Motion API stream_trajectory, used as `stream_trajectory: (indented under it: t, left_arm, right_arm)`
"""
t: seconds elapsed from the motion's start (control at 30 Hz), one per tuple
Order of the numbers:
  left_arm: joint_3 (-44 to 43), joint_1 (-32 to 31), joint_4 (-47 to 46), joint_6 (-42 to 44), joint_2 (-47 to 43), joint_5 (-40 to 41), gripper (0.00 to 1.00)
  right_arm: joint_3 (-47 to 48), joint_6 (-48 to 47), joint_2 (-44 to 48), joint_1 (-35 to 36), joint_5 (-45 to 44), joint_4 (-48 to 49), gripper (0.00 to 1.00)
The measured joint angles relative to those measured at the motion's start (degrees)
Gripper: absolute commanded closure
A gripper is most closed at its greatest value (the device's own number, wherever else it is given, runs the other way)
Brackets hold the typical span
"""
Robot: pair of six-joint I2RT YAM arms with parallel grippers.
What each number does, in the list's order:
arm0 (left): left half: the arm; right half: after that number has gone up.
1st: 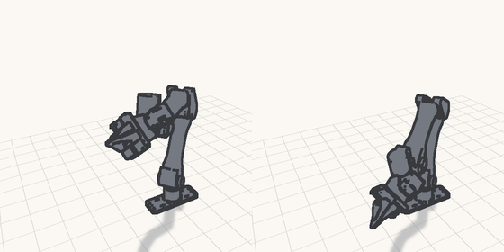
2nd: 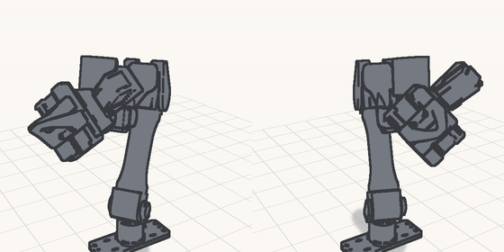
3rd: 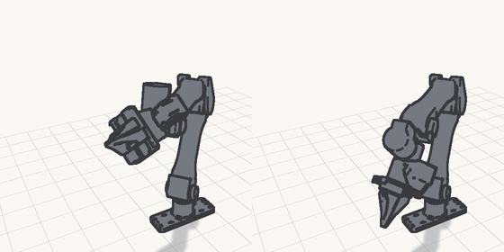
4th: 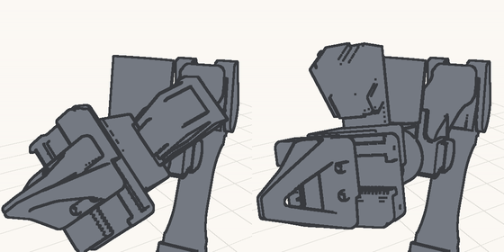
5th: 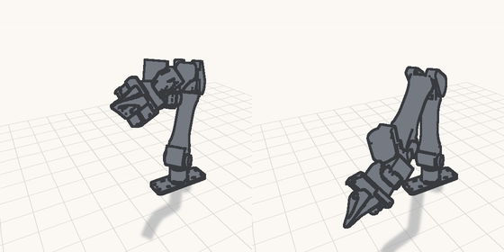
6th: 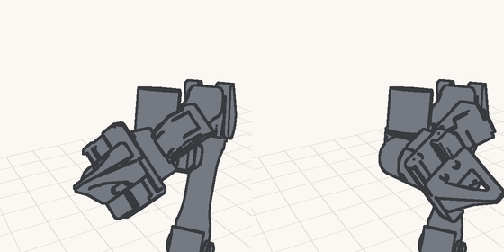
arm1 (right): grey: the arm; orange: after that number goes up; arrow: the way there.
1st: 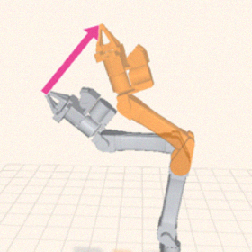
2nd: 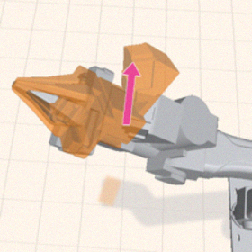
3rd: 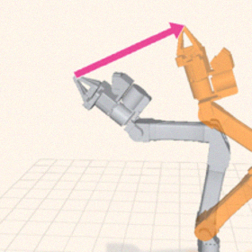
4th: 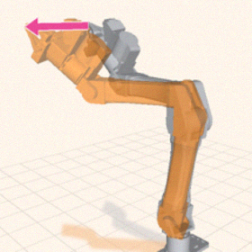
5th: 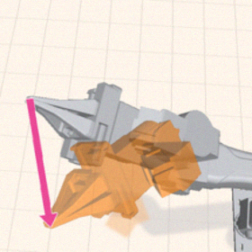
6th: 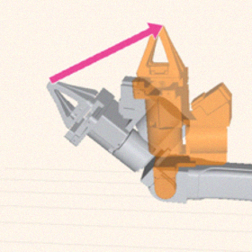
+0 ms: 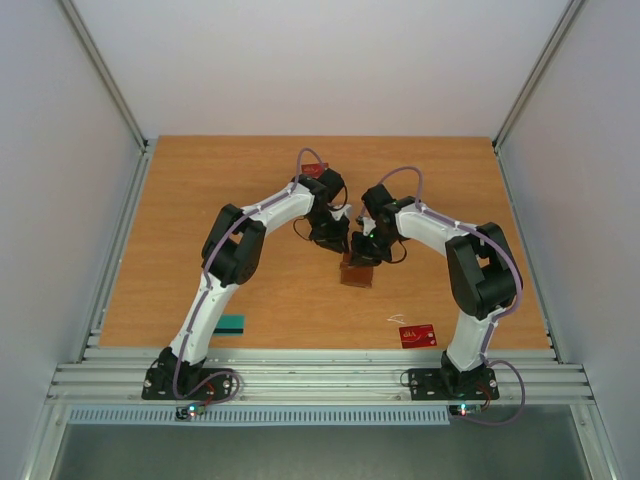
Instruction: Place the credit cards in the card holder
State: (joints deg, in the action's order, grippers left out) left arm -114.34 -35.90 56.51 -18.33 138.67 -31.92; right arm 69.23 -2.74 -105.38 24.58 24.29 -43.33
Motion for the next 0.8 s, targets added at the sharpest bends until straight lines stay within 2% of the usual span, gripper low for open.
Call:
stream_trajectory:
  t: [0.23, 0.4, 0.8]
  left_arm:
    - [0.04, 0.0, -0.02, 0.0, 0.0, 0.15, 0.83]
    - [0.04, 0.0, -0.02, 0.02, 0.0, 0.15, 0.83]
    - [0.04, 0.0, 0.0, 0.85, 0.0, 0.24, 0.83]
  right_arm:
    - [0.07, 0.13, -1.09, 0.24, 0.59, 0.2, 0.89]
    - [0.07, 0.15, -1.6, 0.24, 0.9, 0.37, 0.98]
    - [1.6, -0.13, -1.7, 0.26, 0.52, -0.74, 0.99]
